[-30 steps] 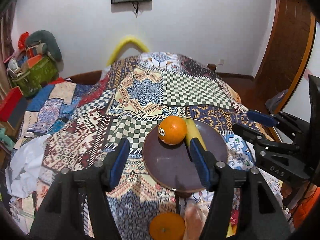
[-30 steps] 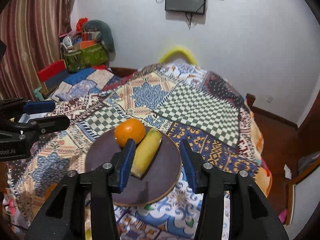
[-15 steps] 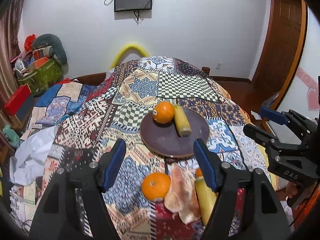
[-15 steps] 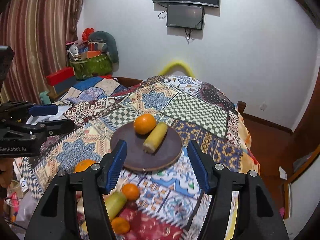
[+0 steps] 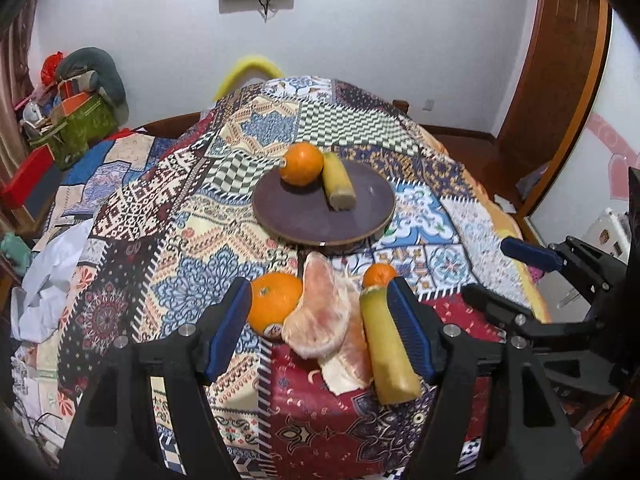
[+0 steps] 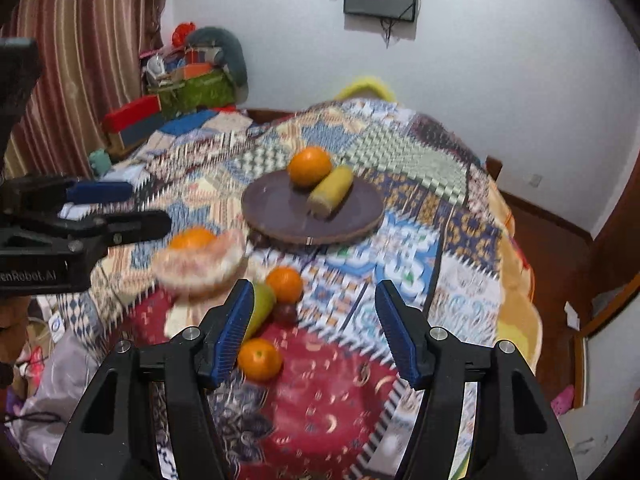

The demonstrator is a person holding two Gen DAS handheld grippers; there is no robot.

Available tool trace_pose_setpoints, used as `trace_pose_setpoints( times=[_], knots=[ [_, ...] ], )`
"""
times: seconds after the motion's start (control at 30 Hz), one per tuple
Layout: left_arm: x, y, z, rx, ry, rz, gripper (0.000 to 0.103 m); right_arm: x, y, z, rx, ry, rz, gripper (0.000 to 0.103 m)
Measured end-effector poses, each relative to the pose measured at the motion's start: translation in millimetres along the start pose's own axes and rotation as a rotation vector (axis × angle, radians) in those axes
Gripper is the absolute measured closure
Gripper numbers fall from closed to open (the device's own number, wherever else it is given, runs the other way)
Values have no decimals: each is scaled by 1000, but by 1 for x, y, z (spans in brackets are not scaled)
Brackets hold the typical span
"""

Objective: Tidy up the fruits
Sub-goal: 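Grasp the yellow corn cob with the left tool while the right tool grasps a tangerine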

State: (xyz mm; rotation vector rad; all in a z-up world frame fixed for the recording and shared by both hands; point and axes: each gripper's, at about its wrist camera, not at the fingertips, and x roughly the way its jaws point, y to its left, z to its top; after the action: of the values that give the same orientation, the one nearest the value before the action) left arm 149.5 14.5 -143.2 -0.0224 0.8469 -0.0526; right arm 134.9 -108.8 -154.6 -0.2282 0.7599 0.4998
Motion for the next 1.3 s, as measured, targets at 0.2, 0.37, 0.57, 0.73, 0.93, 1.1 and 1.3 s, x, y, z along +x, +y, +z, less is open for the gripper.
trace_pose_setpoints(
  times=[0.2,0.37,0.57,0.73,0.93,1.1,1.3],
  knots=[
    [4,4,-12,-33,10,-3,33,19,7,-27,5,85,32,44],
    [8,6,-20,-55,24,-21,35,32,10,-40,27,131,73,44],
    [17,-1,-26,-46,58,-52,59,39,15,-44,32,152,125,60],
    [21,-10,-28,-32,73,-80,65,40,14,-45,49,157,184,73],
    [29,-29,-28,7,93,-103,66,34,5,-45,57,136,145,73],
    [43,-41,-29,17,130,-109,66,25,-16,-49,90,120,99,73],
    [66,-58,-36,46,207,-91,68,17,-34,-51,131,104,80,73]
  ],
)
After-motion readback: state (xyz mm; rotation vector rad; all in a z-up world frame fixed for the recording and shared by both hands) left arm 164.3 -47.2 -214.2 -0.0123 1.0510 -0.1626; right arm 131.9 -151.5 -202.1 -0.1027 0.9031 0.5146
